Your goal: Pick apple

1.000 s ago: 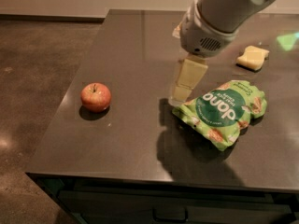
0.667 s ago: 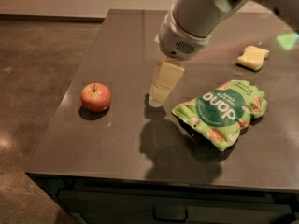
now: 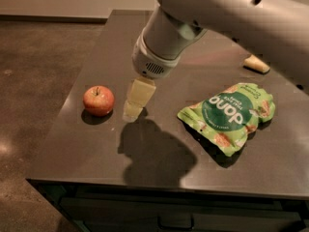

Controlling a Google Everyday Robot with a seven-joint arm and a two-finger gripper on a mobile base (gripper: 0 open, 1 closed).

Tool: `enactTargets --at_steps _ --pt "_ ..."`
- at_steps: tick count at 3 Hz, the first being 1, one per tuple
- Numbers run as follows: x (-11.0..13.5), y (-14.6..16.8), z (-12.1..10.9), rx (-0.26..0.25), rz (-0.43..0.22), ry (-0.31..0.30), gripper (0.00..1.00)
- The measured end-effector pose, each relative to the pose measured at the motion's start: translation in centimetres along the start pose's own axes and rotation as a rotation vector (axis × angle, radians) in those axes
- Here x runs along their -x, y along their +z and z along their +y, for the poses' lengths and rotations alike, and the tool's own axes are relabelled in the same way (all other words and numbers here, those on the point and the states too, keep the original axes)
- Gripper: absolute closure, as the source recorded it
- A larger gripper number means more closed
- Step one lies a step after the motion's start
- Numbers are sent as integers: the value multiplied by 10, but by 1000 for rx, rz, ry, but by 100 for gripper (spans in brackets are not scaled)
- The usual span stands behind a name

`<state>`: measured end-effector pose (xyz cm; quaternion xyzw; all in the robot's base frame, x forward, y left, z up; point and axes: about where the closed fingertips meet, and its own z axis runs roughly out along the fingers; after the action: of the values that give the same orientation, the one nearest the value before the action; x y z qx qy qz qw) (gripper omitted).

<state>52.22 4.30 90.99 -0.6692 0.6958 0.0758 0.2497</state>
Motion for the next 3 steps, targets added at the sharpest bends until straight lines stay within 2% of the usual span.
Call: enactTargets --at_steps 1,3 --pt "17 31 8 23 -2 -11 0" --pt "38 65 9 97 1 -1 0"
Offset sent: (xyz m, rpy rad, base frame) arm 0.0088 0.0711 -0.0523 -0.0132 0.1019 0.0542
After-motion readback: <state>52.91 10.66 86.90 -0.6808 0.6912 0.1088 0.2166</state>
